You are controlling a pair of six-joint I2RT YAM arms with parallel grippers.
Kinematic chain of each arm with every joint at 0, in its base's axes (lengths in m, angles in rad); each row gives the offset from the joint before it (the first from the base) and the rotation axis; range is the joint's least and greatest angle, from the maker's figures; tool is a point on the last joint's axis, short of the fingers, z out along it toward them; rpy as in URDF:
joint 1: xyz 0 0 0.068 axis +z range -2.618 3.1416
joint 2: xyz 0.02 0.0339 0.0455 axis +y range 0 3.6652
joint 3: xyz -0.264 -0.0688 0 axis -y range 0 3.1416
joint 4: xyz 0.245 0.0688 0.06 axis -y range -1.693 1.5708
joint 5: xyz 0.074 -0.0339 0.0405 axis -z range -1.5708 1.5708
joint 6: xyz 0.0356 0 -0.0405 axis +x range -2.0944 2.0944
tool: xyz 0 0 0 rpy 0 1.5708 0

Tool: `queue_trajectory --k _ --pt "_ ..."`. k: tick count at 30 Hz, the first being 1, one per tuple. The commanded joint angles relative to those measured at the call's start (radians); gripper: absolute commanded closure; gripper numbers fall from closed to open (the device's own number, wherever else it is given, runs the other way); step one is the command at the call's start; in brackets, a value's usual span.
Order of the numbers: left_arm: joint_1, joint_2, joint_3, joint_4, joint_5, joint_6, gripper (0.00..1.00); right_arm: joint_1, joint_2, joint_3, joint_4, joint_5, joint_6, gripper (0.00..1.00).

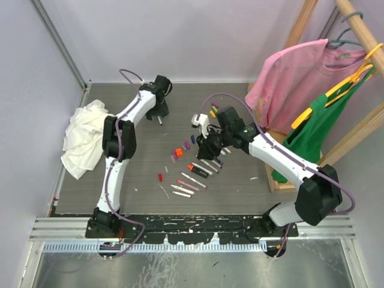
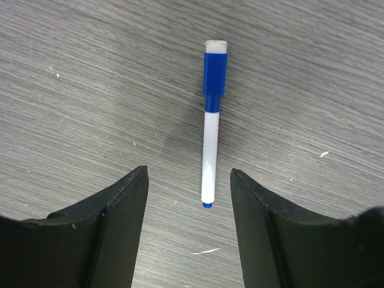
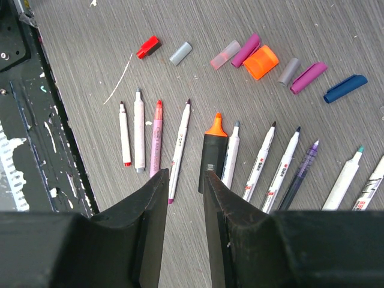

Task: Open the pen caps
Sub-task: Pick up the pen from the center of the board.

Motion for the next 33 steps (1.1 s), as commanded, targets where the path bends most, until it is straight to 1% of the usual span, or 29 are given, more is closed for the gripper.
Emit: queue_trajectory --k 1,3,5,7,14,16,18,21,24,29,31,33 --pt "0.005 0.021 0.050 -0.034 0.022 0.026 0.44 -0.007 -0.040 0.017 0.016 -0.021 -0.016 0.64" --pt "0.012 0.033 0.054 -0.034 0.042 0.024 0.50 -0.010 -0.039 0.016 0.015 -0.021 -0.016 0.64" --pt "0.024 0.046 0.058 -0.033 0.069 0.022 0.59 -0.012 -0.039 0.015 0.017 -0.023 -0.016 0.64" --pt "0.035 0.053 0.058 -0.028 0.098 0.019 0.65 -0.015 -0.039 0.015 0.017 -0.026 -0.016 0.64" --pt "0.051 0.054 0.041 -0.017 0.136 0.033 0.80 -0.017 -0.039 0.015 0.017 -0.031 -0.018 0.65" --pt "0.055 0.048 0.026 -0.012 0.142 0.036 0.89 -0.018 -0.038 0.014 0.017 -0.033 -0.018 0.65" --pt "0.060 0.038 0.011 -0.007 0.148 0.040 1.00 -0.019 -0.034 0.014 0.016 -0.040 -0.016 0.65" --pt "0.061 -0.003 -0.026 0.012 0.145 0.046 1.00 -0.018 -0.025 0.013 0.016 -0.069 -0.010 0.64" --pt "0.060 -0.098 -0.102 0.061 0.148 0.053 1.00 -0.019 -0.020 0.006 0.025 -0.113 0.003 0.64" --pt "0.060 -0.355 -0.339 0.245 0.178 0.055 1.00 -0.019 -0.042 -0.025 0.089 -0.169 0.056 0.64" --pt "0.060 -0.475 -0.465 0.333 0.224 0.039 1.00 -0.022 -0.060 -0.042 0.131 -0.172 0.076 0.63" --pt "0.056 -0.592 -0.604 0.460 0.296 0.009 1.00 -0.026 -0.081 -0.075 0.191 -0.177 0.079 0.60"
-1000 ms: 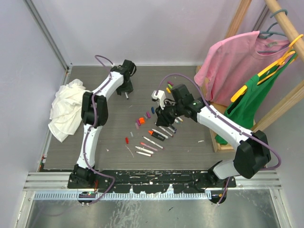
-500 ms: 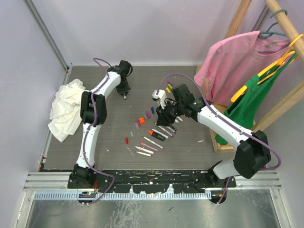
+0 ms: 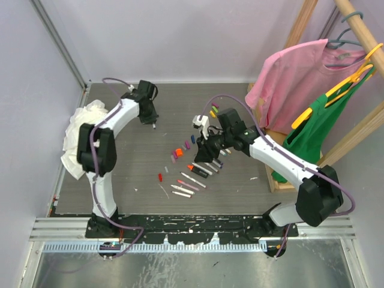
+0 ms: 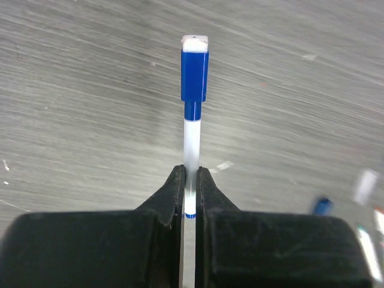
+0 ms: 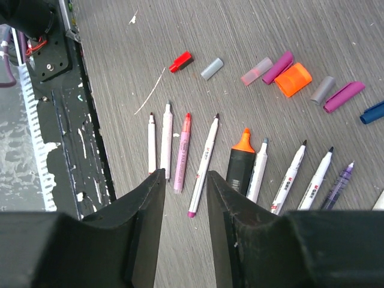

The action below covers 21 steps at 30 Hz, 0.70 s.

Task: Open the pen caps
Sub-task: Pick up the pen from the center of the board.

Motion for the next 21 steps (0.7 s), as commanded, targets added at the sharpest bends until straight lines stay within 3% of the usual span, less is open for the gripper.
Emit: queue_trajectory --k 1,6,10,15,21 --pt "-0.001 -0.313 -0.218 0.327 0.151 -0.042 1.00 -0.015 -0.089 -0.049 0.166 -0.058 0.033 0.58" --pt "-0.039 -0.597 -0.636 0.693 0.322 -0.122 1.00 -0.071 -0.120 -0.135 0.309 -0.150 0.100 0.51" --pt "-0.127 -0.794 -0.893 0.991 0.355 -0.142 1.00 -0.132 -0.148 -0.186 0.417 -0.222 0.188 0.47" --pt "-0.340 -0.967 -1.139 1.282 0.222 -0.109 1.00 -0.166 -0.183 -0.204 0.462 -0.236 0.214 0.40" --pt "-0.533 -0.977 -1.322 1.621 0.075 -0.092 1.00 -0.194 -0.210 -0.208 0.494 -0.306 0.262 0.40"
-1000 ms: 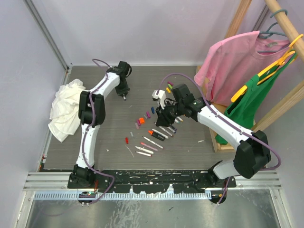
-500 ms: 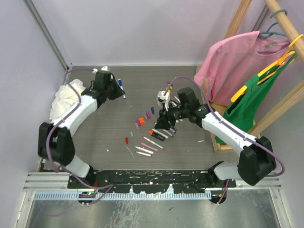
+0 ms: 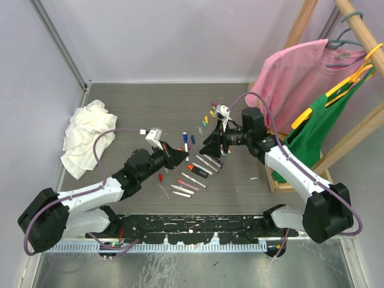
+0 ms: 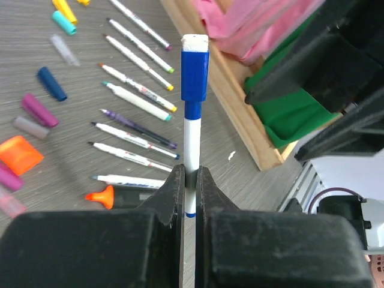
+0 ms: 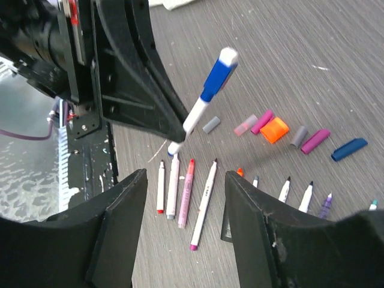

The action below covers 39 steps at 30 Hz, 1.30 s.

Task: Open the pen caps
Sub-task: Pick up the pen from the center of the board.

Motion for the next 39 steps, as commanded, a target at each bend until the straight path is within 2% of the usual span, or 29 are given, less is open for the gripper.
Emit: queue_trajectory --k 1,8,15,23,33,39 --pt "-0.098 0.008 -0.063 0.400 -0.146 0.040 1.00 -0.016 -0.050 -0.001 0.104 -0.098 0.060 0.40" --pt "-0.232 0.117 -0.055 0.576 -0.232 0.103 1.00 -0.022 -0.056 -0.039 0.226 -0.219 0.180 0.40" --pt "-0.261 0.228 -0.068 0.770 -0.275 0.062 1.00 -0.023 -0.052 -0.075 0.320 -0.213 0.273 0.44" --pt "-0.289 0.275 -0.048 0.815 -0.279 0.032 1.00 -0.023 -0.058 -0.130 0.469 -0.189 0.421 0.52" --pt "-0.307 0.285 -0.037 0.819 -0.279 0.028 1.00 -0.021 -0.056 -0.142 0.475 -0.144 0.441 0.57" --pt "-0.313 0.305 -0.026 0.819 -0.270 0.017 1.00 -0.022 -0.050 -0.148 0.480 -0.138 0.446 0.69"
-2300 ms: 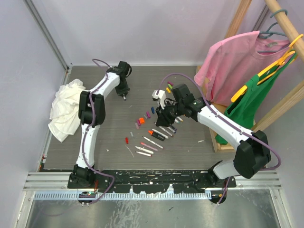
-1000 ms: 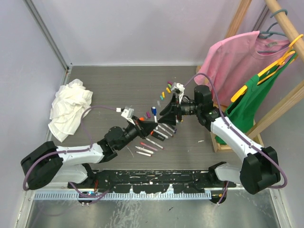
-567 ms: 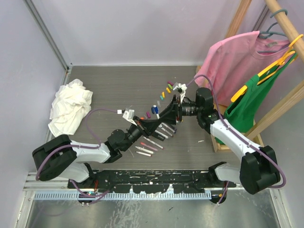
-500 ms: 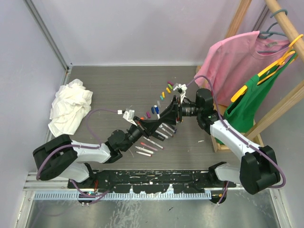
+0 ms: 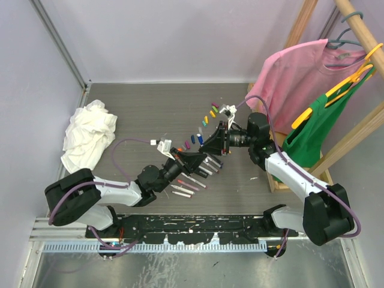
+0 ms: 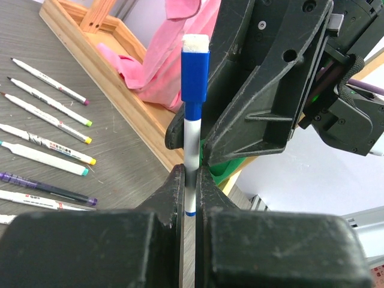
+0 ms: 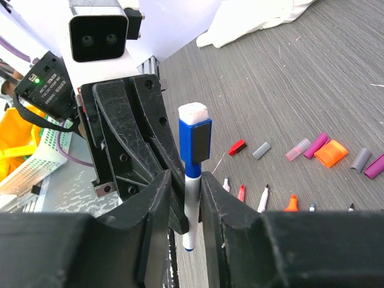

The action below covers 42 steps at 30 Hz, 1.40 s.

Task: Open the pen caps
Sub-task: Pick up the pen from the center of the board.

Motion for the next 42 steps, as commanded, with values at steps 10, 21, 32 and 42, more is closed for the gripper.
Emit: queue_trajectory --k 10,21,32,42 --pt "-0.007 -0.029 0.028 0.074 -0.017 0.000 1.00 0.010 -0.009 -0.001 0.031 0.028 -0.006 0.68" --pt "-0.007 -0.071 0.028 0.023 -0.007 0.020 0.95 0.016 -0.005 0.013 0.002 0.025 -0.022 0.87" --pt "0.002 -0.263 -0.039 -0.110 0.128 0.150 0.26 0.014 0.012 0.083 -0.147 -0.035 -0.112 0.99" --pt "0.139 -0.486 0.033 -0.479 0.217 -0.020 0.13 0.015 0.057 0.146 -0.318 -0.172 -0.267 0.99"
